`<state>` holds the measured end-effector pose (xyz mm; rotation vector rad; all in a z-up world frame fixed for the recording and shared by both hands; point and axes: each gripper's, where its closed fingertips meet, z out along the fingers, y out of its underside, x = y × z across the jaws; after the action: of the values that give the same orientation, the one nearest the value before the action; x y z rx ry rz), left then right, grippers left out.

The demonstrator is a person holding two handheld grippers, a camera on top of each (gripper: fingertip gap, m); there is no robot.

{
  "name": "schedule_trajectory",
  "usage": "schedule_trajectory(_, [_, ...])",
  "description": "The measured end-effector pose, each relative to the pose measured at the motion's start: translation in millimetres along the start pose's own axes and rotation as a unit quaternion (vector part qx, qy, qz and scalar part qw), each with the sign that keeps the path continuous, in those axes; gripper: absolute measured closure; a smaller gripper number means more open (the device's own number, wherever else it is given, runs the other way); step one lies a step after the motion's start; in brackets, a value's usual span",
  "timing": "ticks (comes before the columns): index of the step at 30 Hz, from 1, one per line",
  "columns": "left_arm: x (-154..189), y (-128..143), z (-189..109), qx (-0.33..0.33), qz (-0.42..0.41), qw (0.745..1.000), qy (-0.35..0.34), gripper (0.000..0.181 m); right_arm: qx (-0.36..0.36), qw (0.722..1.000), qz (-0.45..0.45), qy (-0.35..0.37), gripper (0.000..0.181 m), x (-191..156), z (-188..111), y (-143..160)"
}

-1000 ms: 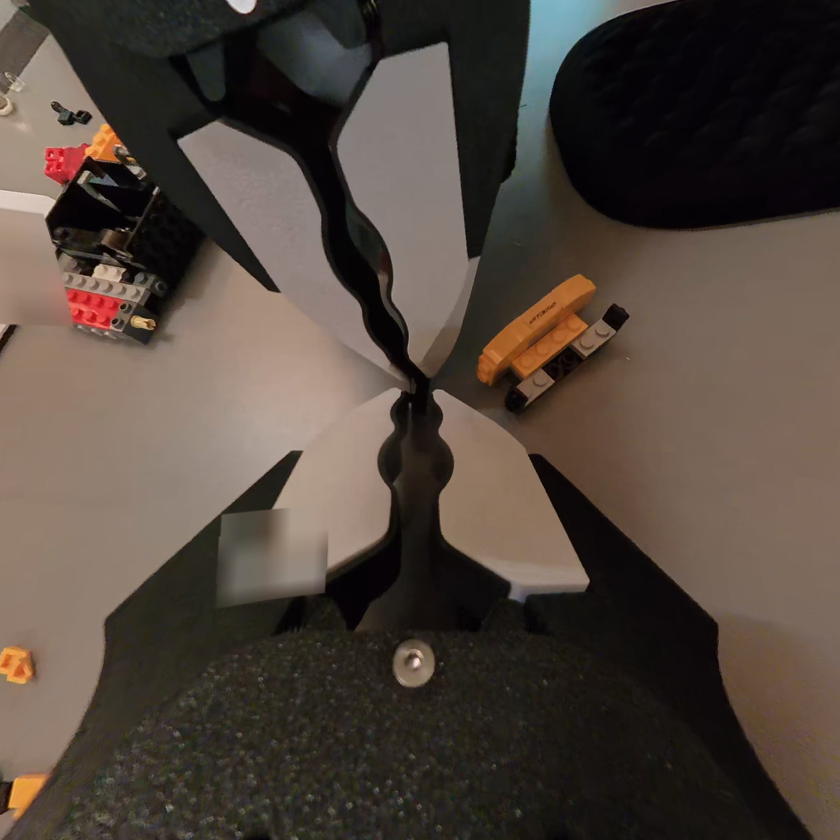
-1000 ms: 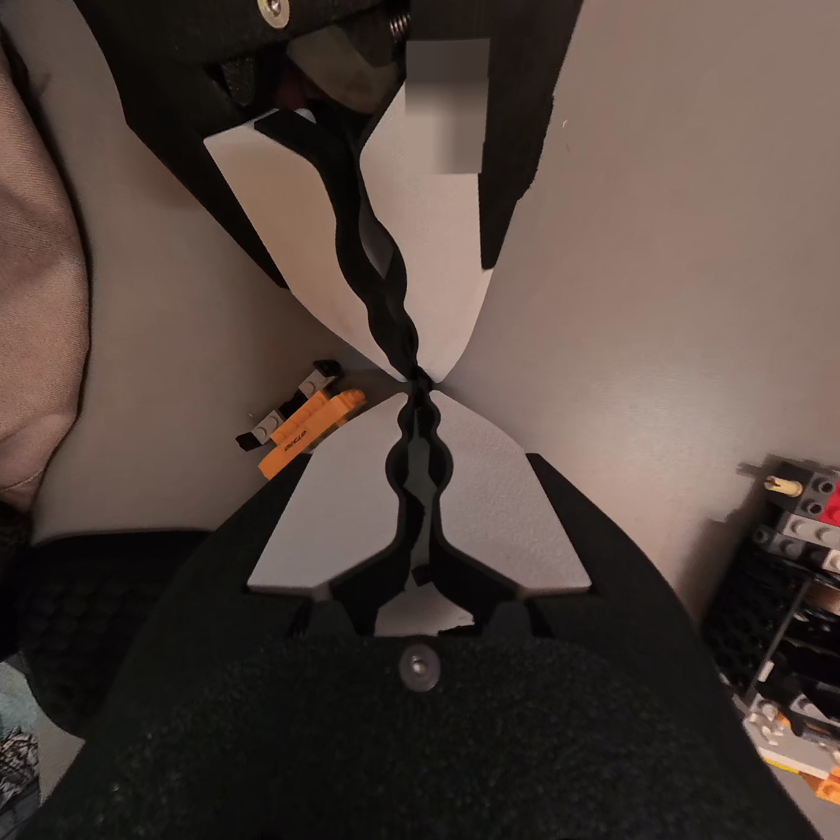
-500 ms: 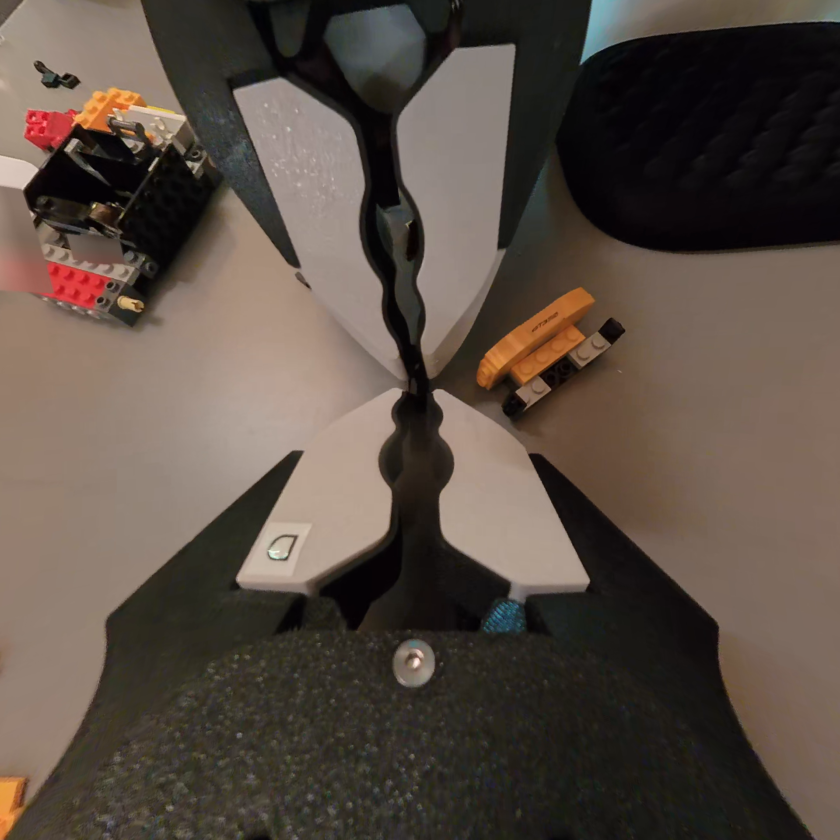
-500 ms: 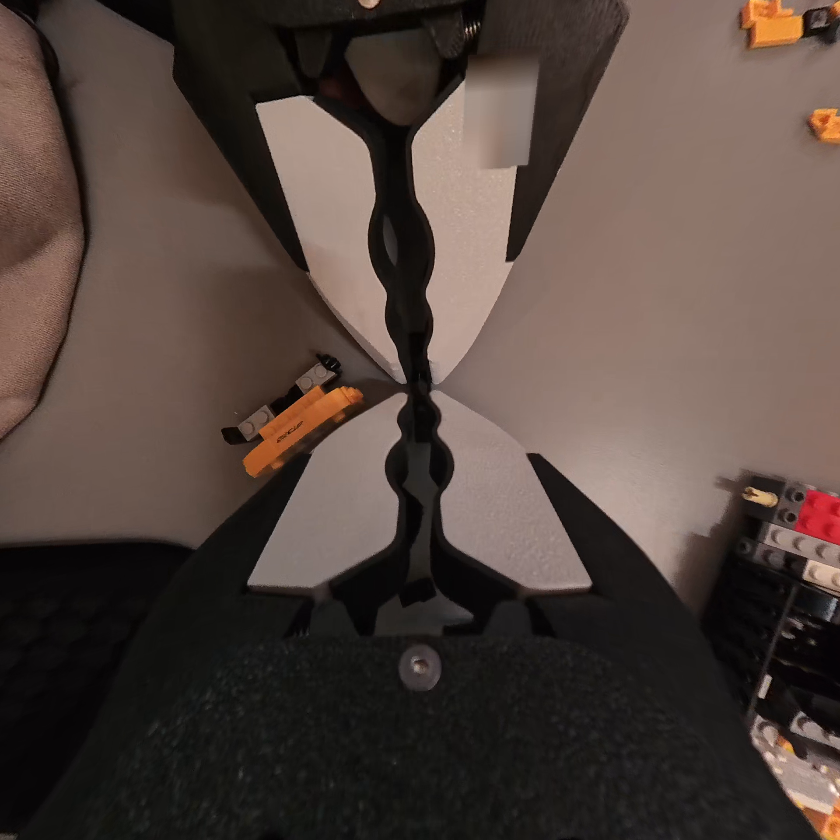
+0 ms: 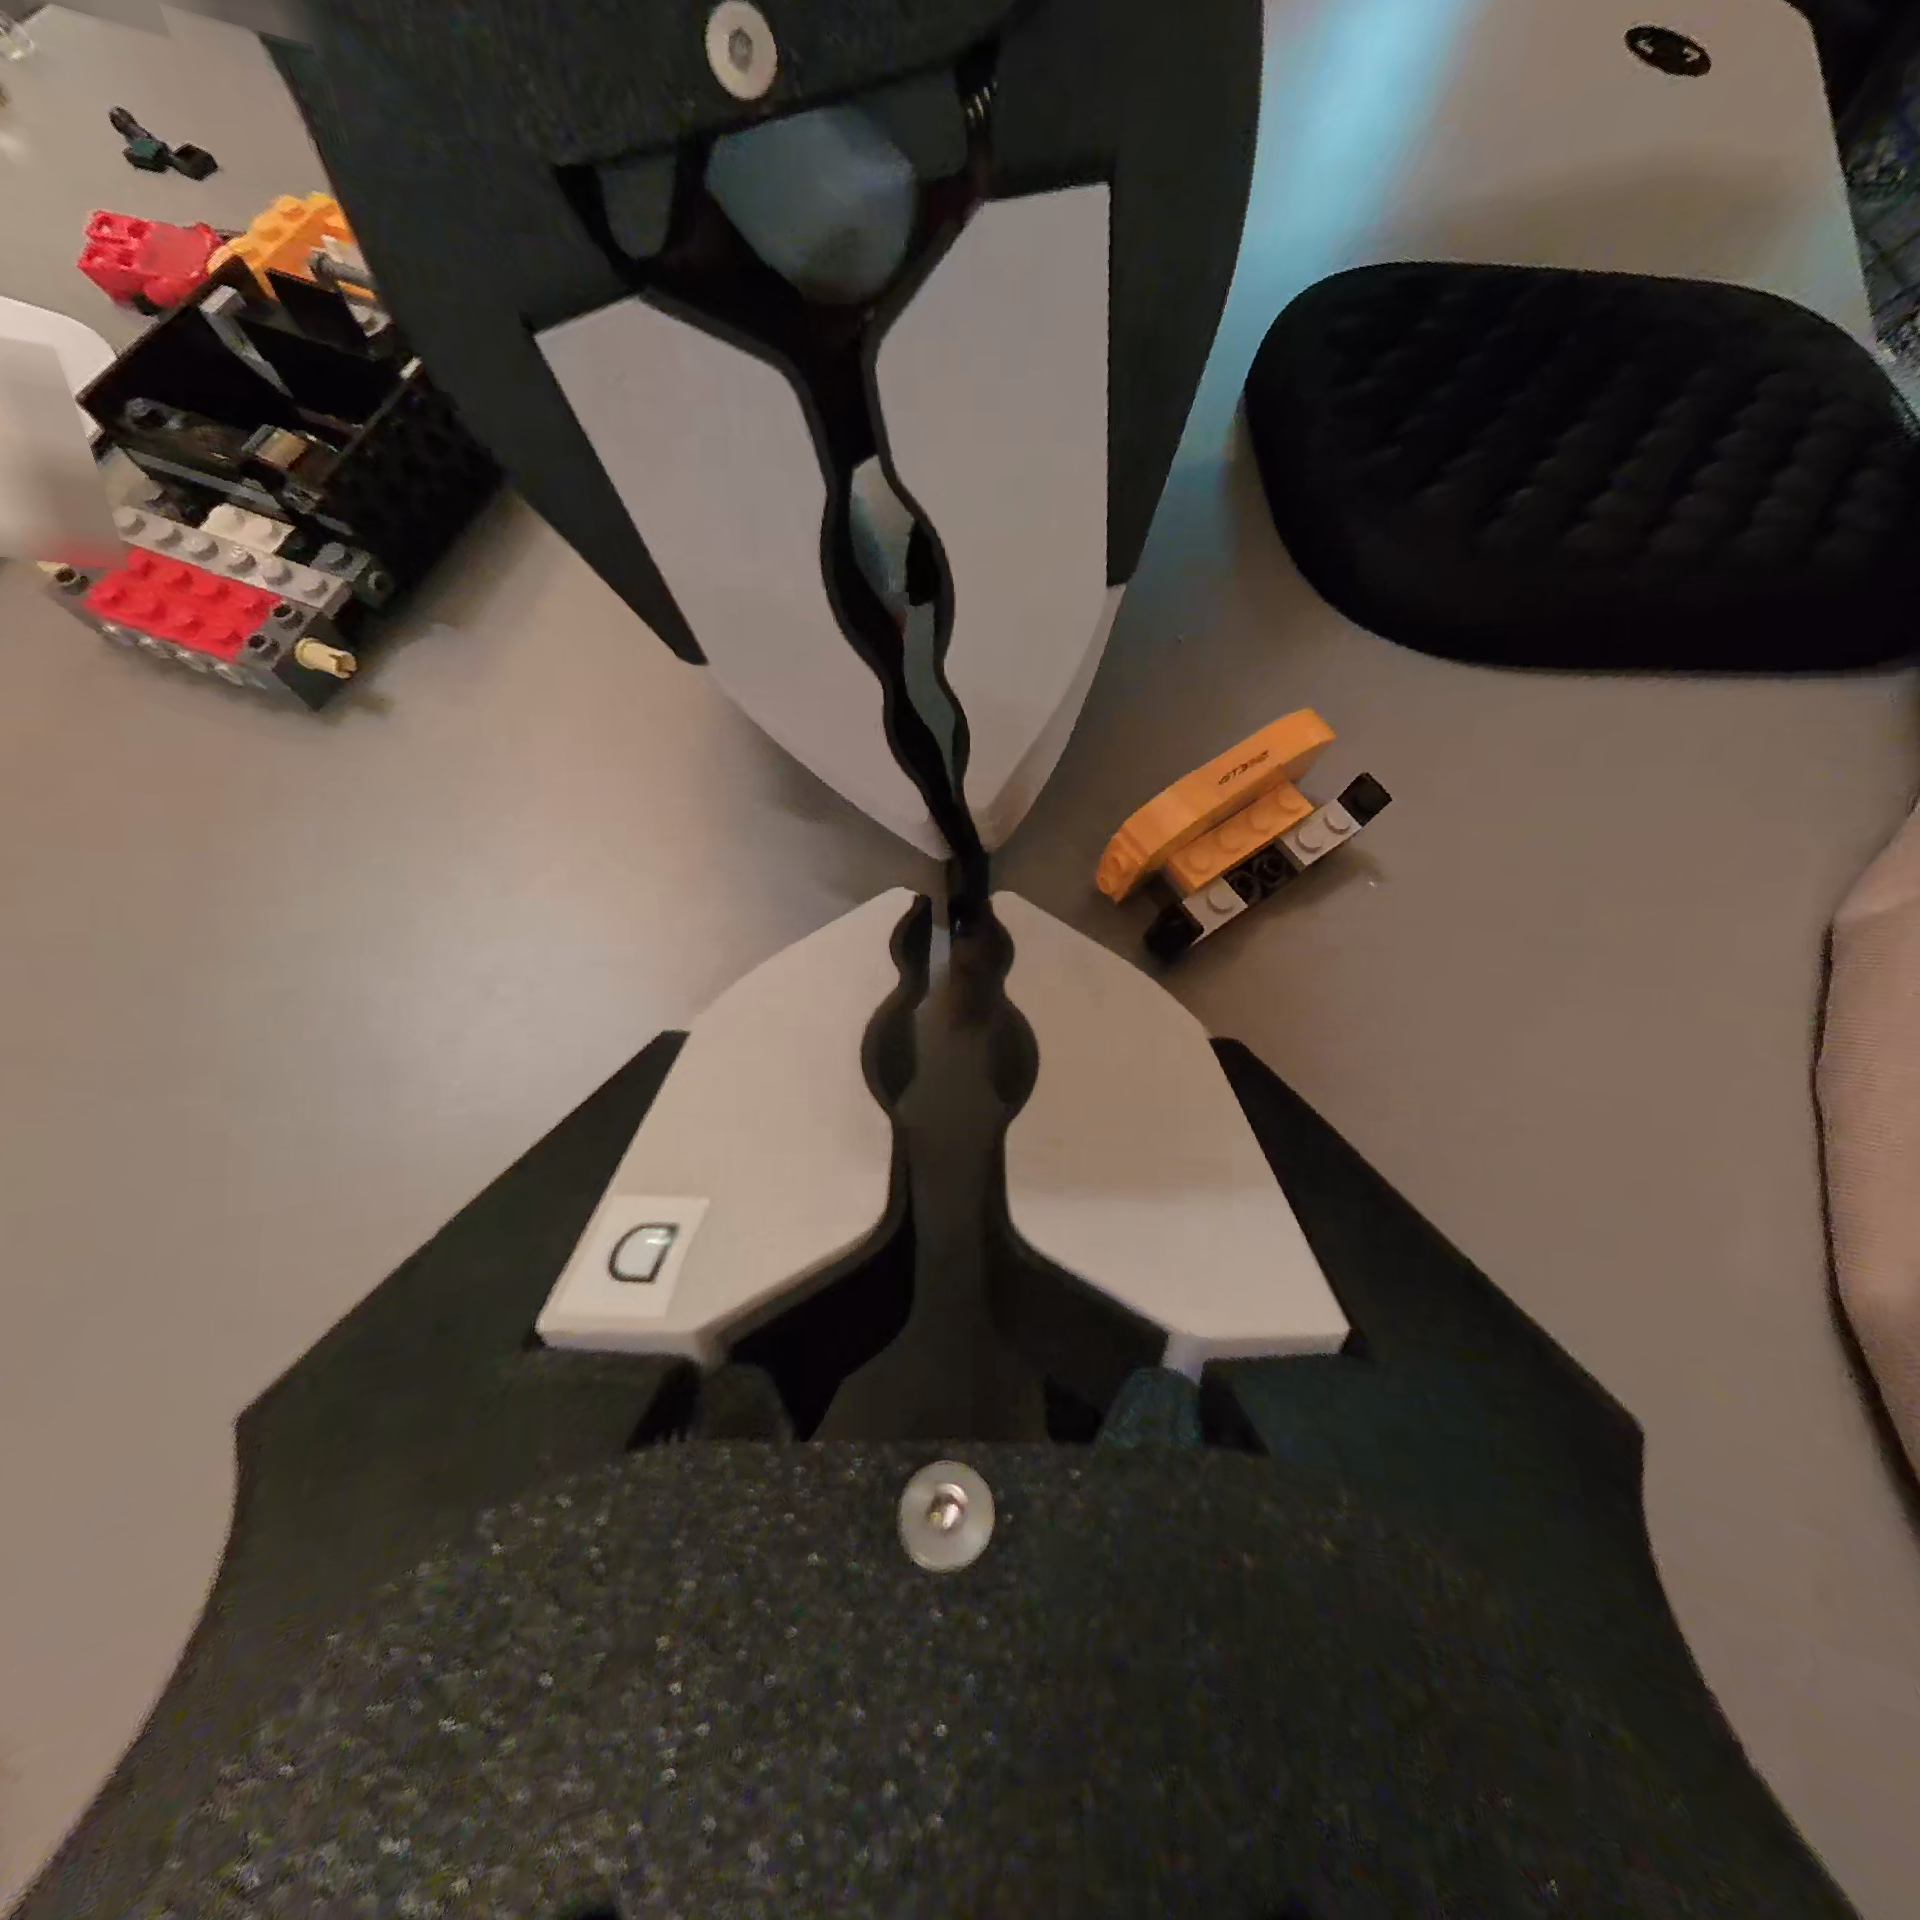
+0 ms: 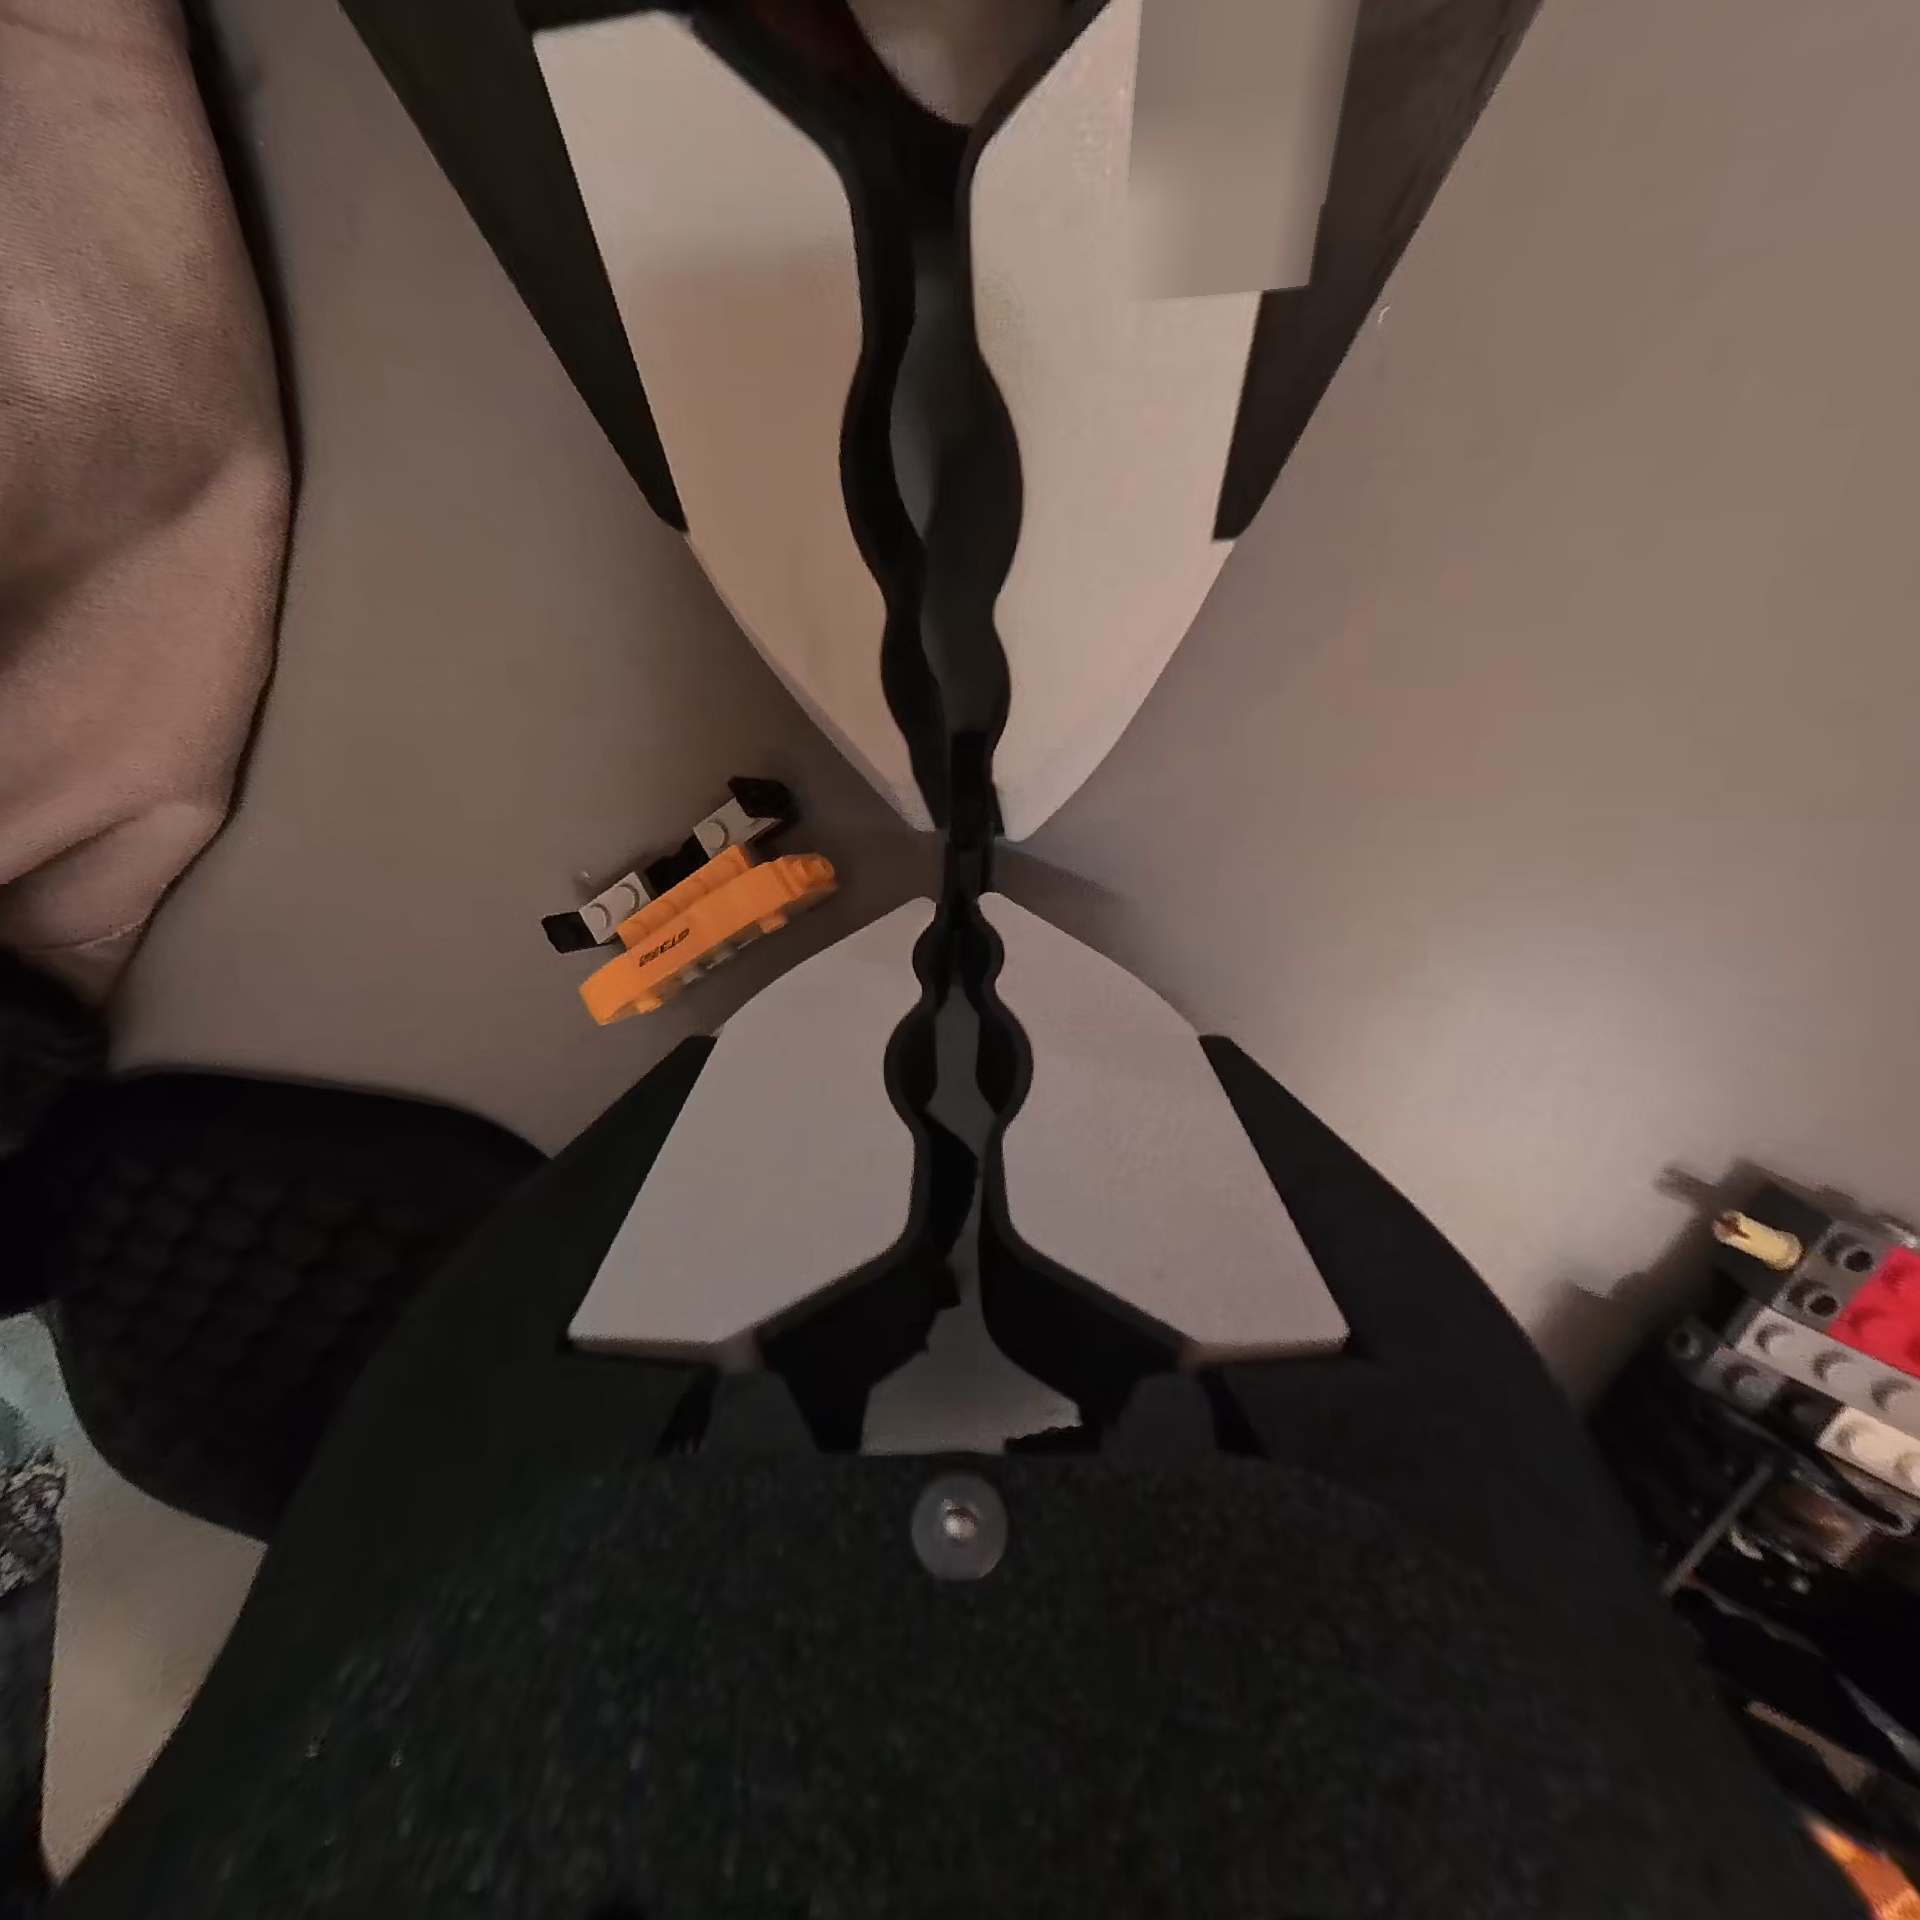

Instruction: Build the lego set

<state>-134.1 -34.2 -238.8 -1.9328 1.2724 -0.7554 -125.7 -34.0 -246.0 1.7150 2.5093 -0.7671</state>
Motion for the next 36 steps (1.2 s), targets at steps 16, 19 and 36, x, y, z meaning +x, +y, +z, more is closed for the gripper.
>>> schedule_trajectory(16, [-1, 4, 2, -0.015, -0.003, 1.000, 0.002, 0.179, -0.014, 0.999, -0.003, -0.043, 0.181, 4, 3, -9])
schedule_trajectory(19, [-3, 0, -2, -0.002, -0.019, 1.000, 0.010, 0.179, -0.006, 0.998, 0.000, -0.056, 0.181, 4, -2, -13])
schedule_trajectory(36, [-3, 6, 0, -0.021, -0.037, 0.999, 0.022, 0.177, 0.024, 0.997, 0.013, -0.073, 0.181, 6, 0, -12])
